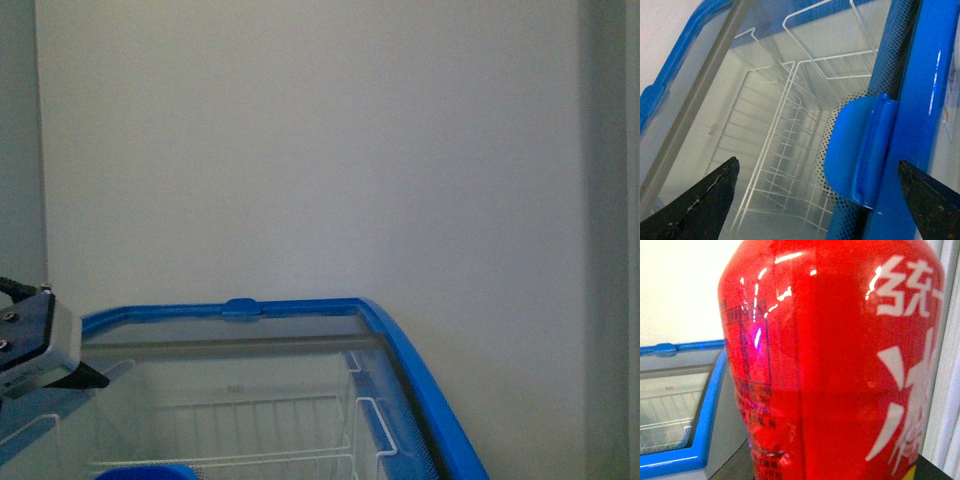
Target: Put drink in fridge
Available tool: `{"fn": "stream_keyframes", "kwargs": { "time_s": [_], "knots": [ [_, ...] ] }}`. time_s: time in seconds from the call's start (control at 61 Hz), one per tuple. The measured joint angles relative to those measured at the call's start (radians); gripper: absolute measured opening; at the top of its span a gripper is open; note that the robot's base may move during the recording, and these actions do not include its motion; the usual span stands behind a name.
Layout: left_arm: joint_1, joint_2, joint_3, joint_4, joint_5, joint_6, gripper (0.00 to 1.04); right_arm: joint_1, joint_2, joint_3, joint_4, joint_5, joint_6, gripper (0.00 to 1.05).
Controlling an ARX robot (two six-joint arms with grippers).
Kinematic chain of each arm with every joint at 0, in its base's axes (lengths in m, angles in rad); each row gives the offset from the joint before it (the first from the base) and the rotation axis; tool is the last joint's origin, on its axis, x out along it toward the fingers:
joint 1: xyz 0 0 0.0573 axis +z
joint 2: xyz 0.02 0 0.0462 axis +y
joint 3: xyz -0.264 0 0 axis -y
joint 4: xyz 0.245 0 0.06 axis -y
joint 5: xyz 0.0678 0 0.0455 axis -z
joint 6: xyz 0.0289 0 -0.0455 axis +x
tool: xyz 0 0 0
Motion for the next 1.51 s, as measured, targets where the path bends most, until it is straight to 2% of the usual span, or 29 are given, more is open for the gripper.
{"fn": "stream_keyframes", "kwargs": {
  "time_s": [0.213, 0.492, 0.689, 0.803, 0.918, 0.967, 1.016, 1.066, 1.164, 1.246, 1.262, 1.311, 1.393, 1.508],
  "knots": [
    [-0.035, 0.105, 0.090, -0.015, -0.056, 0.054, 0.97, 0.000, 0.000, 0.000, 0.000, 0.000, 0.000, 0.37],
    [-0.053, 0.222, 0.233, -0.045, -0.034, 0.058, 0.97, 0.000, 0.000, 0.000, 0.000, 0.000, 0.000, 0.37],
    [-0.077, 0.334, 0.399, 0.013, -0.083, 0.080, 0.97, 0.000, 0.000, 0.000, 0.000, 0.000, 0.000, 0.37],
    [-0.095, 0.419, 0.518, 0.100, -0.163, 0.105, 0.97, 0.000, 0.000, 0.000, 0.000, 0.000, 0.000, 0.37],
    [-0.121, 0.589, 0.750, 0.257, -0.344, 0.110, 0.97, 0.000, 0.000, 0.000, 0.000, 0.000, 0.000, 0.37],
    [-0.128, 0.650, 0.836, 0.320, -0.394, 0.098, 0.97, 0.000, 0.000, 0.000, 0.000, 0.000, 0.000, 0.37],
    [-0.134, 0.679, 0.881, 0.388, -0.421, 0.056, 0.97, 0.000, 0.000, 0.000, 0.000, 0.000, 0.000, 0.37],
    [-0.143, 0.678, 0.885, 0.448, -0.488, 0.018, 0.97, 0.000, 0.000, 0.000, 0.000, 0.000, 0.000, 0.37],
    [-0.149, 0.587, 0.801, 0.493, -0.590, -0.180, 0.97, 0.000, 0.000, 0.000, 0.000, -0.001, 0.000, 0.37],
    [-0.146, 0.420, 0.625, 0.446, -0.688, -0.450, 0.97, 0.000, 0.000, 0.000, 0.000, 0.000, 0.000, 0.37],
    [-0.145, 0.400, 0.605, 0.436, -0.689, -0.467, 0.97, 0.000, 0.000, 0.000, 0.000, 0.000, 0.000, 0.37],
    [-0.132, 0.264, 0.465, 0.379, -0.686, -0.665, 0.97, 0.000, 0.000, 0.000, 0.000, 0.000, 0.000, 0.37],
    [-0.124, 0.116, 0.303, 0.355, -0.681, -0.809, 0.97, 0.000, 0.000, 0.000, 0.000, 0.000, 0.000, 0.37],
    [-0.105, -0.255, -0.106, 0.300, -0.641, -1.084, 0.97, 0.000, 0.000, 0.000, 0.000, 0.000, 0.000, 0.37]
  ]
}}
